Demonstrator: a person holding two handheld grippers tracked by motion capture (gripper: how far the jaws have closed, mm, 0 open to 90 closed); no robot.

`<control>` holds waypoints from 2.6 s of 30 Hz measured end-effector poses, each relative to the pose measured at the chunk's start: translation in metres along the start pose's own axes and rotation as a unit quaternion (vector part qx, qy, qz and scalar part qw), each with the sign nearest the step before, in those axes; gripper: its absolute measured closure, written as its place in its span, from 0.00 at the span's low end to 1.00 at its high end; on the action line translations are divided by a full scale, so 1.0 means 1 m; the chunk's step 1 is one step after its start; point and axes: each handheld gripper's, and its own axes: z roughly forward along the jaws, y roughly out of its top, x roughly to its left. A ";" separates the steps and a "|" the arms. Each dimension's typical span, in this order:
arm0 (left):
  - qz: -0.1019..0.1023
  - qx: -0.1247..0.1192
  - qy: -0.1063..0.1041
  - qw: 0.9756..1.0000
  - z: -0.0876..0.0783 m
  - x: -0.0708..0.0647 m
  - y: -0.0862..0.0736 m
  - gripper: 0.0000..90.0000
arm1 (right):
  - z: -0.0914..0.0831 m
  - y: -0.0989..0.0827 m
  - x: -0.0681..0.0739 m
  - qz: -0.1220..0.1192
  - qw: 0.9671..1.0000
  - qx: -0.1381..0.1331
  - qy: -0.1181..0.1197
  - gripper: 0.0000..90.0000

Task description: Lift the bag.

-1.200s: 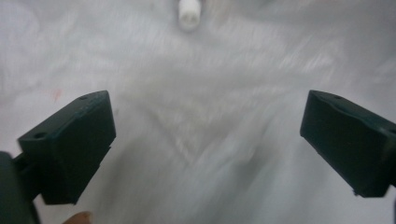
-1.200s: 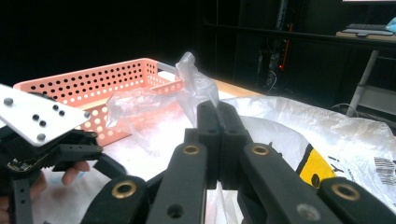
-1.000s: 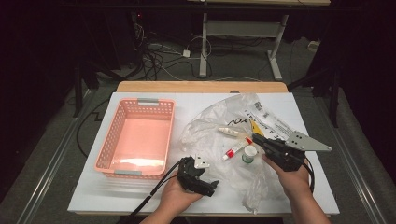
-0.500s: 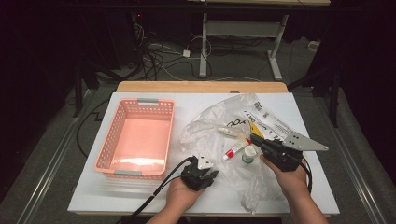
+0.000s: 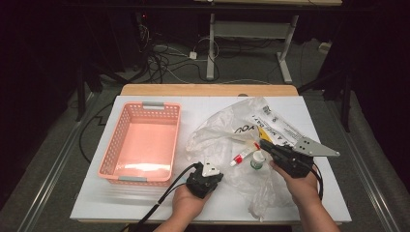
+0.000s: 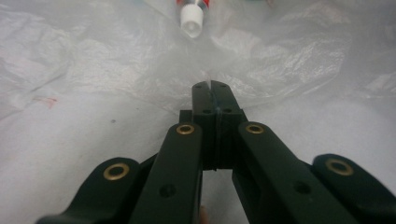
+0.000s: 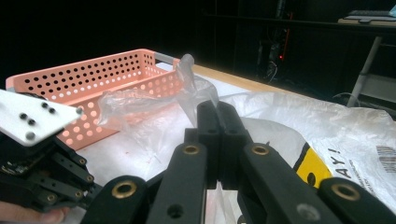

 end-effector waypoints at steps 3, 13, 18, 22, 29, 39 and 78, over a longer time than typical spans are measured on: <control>-0.009 -0.023 -0.002 1.000 -0.004 0.001 -0.003 0.99 | -0.001 0.000 -0.001 0.001 1.000 0.000 -0.004 1.00; -0.025 -0.096 0.003 0.995 -0.017 0.005 -0.009 0.99 | -0.003 0.002 0.001 -0.004 1.000 -0.006 -0.009 1.00; -0.031 -0.128 0.017 0.991 -0.028 0.008 -0.003 0.99 | -0.007 0.005 0.003 -0.002 1.000 -0.019 -0.011 1.00; -0.013 -0.157 0.031 0.987 -0.038 0.007 0.010 0.99 | -0.006 0.005 0.003 0.001 1.000 -0.021 -0.011 1.00; 0.000 -0.197 0.039 0.980 -0.050 0.006 0.030 0.99 | -0.005 0.011 0.005 0.002 0.999 -0.036 -0.018 1.00; 0.021 -0.234 0.045 0.971 -0.066 0.008 0.054 0.99 | -0.002 0.025 0.008 -0.003 0.998 -0.061 -0.031 1.00; 0.114 -0.331 0.096 0.932 -0.145 0.005 0.202 0.99 | -0.017 0.118 -0.014 -0.017 0.980 -0.170 -0.098 1.00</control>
